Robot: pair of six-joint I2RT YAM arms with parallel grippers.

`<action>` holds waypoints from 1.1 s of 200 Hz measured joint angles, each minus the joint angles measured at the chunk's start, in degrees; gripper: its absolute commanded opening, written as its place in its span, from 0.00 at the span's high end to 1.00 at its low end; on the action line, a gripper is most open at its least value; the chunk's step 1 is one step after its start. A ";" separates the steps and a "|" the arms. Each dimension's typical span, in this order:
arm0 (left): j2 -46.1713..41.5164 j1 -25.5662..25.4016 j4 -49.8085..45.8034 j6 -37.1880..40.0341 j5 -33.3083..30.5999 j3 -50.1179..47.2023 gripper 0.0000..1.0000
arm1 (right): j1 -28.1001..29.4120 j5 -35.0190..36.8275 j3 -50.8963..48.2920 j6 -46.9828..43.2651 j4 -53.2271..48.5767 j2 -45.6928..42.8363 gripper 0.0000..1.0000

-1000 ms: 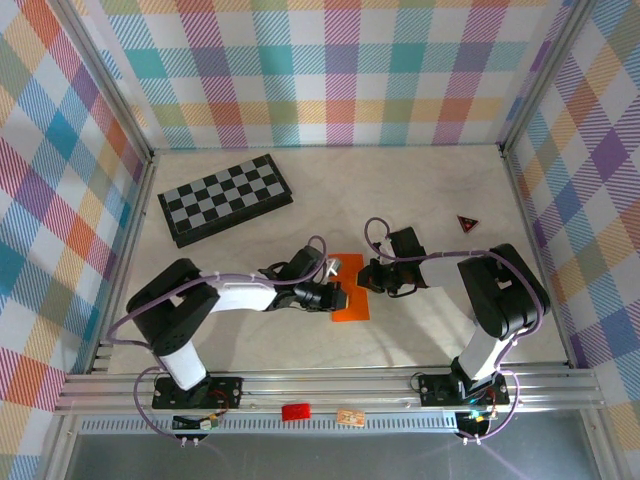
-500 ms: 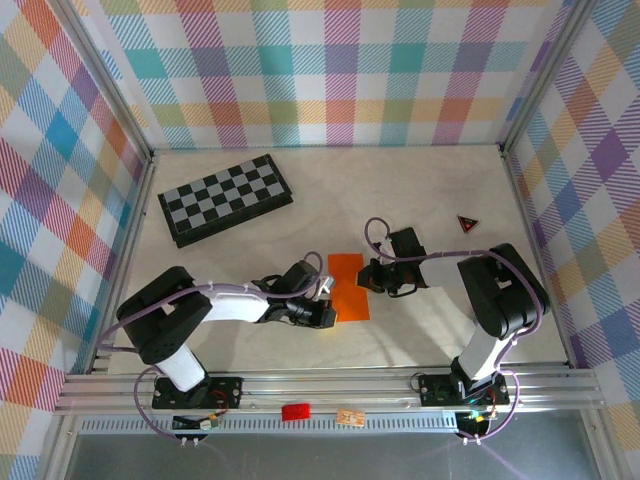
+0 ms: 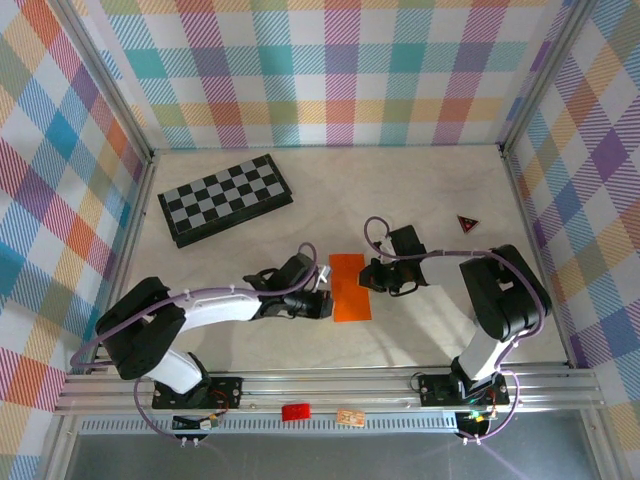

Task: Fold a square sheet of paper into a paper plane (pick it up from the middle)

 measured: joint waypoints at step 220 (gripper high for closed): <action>28.06 13.79 -4.17 -5.60 9.35 28.79 0.89 | 0.00 -1.84 -7.89 5.84 -13.60 -22.49 0.61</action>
